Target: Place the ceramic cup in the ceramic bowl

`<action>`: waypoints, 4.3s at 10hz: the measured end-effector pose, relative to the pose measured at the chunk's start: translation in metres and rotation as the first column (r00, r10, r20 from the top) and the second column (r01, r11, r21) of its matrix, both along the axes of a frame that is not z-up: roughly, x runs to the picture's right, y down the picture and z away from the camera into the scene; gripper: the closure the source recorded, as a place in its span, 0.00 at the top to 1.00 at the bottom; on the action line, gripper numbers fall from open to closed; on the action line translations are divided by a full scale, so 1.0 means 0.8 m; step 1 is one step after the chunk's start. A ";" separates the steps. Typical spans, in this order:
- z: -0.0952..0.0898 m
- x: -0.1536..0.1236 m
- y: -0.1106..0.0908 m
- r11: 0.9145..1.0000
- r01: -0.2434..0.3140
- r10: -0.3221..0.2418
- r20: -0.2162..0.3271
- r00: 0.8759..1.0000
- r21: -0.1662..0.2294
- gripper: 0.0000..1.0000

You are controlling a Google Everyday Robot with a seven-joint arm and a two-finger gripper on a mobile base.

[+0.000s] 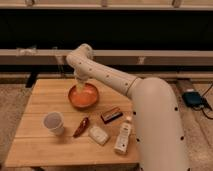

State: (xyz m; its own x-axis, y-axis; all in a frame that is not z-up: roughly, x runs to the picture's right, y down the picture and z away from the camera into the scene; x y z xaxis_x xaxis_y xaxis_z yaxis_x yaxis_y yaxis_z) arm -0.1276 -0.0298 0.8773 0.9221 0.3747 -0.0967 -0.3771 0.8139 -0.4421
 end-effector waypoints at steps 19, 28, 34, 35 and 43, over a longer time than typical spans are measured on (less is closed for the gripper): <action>0.000 0.000 0.000 1.000 0.000 0.000 0.000 1.000 0.000 0.80; -0.121 -0.091 0.063 0.993 0.120 -0.120 0.127 0.985 0.013 0.80; -0.185 -0.192 0.141 0.948 0.316 -0.297 0.271 0.915 -0.028 0.80; -0.183 -0.197 0.147 0.940 0.339 -0.317 0.280 0.906 -0.031 0.80; -0.122 -0.210 0.185 0.912 0.401 -0.368 0.259 0.893 -0.085 0.76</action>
State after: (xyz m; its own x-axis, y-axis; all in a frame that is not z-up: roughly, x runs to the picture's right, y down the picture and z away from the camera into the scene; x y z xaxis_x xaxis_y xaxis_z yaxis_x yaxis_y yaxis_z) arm -0.2952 0.1180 0.7797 0.9934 -0.0153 0.1140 0.0803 0.8019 -0.5921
